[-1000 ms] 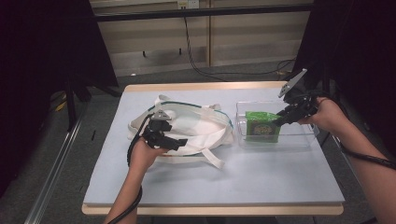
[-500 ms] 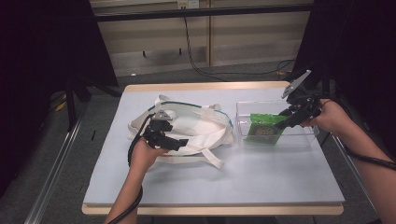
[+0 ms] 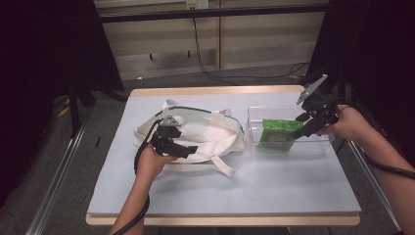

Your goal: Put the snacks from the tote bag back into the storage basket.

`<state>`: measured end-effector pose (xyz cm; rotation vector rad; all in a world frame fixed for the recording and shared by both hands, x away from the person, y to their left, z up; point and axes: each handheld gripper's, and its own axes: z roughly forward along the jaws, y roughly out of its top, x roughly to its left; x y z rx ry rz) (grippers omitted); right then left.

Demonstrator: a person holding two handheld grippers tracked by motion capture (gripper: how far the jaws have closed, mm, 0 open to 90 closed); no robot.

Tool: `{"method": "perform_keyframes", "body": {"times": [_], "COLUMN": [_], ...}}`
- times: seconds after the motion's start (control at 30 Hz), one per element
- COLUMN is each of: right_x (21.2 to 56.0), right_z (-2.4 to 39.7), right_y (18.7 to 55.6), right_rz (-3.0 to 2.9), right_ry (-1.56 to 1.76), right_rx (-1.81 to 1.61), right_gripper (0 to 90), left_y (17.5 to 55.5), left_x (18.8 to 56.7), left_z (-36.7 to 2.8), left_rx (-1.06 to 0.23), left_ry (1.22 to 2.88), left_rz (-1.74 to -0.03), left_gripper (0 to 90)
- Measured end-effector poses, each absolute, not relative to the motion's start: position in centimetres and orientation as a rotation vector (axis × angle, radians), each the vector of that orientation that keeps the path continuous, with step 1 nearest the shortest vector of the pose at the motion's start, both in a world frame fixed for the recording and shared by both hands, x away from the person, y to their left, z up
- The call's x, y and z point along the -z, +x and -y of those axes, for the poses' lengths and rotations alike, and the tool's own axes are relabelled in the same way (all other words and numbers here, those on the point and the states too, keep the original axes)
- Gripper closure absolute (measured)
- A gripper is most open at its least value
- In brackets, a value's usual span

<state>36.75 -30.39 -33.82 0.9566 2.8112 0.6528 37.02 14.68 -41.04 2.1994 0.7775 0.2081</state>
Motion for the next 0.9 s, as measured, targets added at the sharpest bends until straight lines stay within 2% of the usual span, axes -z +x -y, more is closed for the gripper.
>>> {"method": "perform_keyframes", "body": {"times": [0.37,0.9], "right_x": [33.3,33.9], "right_z": [31.2,31.8], "right_y": [35.4,33.3], "right_rz": [-2.785,-2.787], "right_ry": [0.99,0.985], "right_rx": [-0.649,-0.68], "right_gripper": [21.6,19.5], "left_y": [36.9,36.8], "left_x": [40.8,40.8], "left_z": [-14.8,-14.5], "left_rx": [-0.211,-0.207], "left_ry": [2.191,2.198], "left_rz": [-0.773,-0.76], "left_gripper": [11.0,10.8]}}
